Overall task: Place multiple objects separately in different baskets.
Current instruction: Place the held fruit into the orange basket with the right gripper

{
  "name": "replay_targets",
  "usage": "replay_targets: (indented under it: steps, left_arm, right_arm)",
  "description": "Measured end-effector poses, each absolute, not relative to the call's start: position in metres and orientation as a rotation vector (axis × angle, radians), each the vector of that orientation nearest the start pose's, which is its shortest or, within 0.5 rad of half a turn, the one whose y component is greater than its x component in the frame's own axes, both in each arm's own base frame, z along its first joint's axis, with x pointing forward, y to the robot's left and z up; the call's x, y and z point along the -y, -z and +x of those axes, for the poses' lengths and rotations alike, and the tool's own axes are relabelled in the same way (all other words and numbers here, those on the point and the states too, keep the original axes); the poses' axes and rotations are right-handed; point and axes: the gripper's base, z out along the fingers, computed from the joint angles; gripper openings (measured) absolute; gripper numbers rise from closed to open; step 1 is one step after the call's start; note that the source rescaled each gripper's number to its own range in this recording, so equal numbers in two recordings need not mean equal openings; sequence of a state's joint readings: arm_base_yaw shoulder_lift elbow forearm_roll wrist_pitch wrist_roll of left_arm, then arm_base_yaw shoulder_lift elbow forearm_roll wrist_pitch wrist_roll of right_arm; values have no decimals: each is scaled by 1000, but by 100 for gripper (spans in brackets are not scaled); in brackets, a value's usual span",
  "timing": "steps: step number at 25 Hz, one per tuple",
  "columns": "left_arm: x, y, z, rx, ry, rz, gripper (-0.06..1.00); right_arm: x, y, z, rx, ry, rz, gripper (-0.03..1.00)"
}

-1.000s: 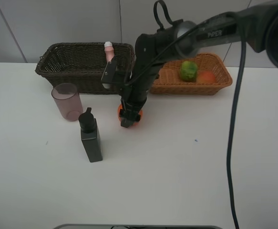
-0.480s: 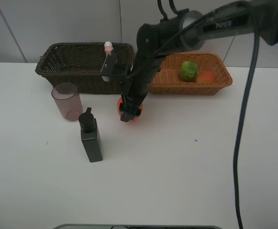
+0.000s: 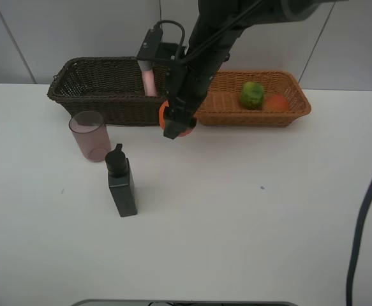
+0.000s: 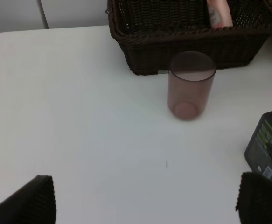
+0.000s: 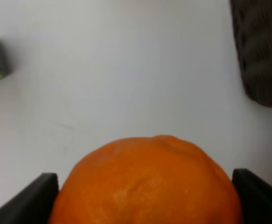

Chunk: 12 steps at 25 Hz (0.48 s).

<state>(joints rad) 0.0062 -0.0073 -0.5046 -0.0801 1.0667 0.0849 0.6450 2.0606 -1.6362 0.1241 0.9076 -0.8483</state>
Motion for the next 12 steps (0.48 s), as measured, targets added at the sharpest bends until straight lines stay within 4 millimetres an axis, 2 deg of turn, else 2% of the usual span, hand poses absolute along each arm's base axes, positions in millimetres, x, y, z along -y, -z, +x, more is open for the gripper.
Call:
replay_targets:
  steps: [7, 12]
  left_arm:
    - [6, -278, -7, -2034, 39, 85, 100]
    - [6, -278, -7, -2034, 39, 85, 100]
  right_arm:
    - [-236, -215, 371, -2280, -111, -1572, 64]
    - [-199, -219, 400, -2399, -117, -1200, 64]
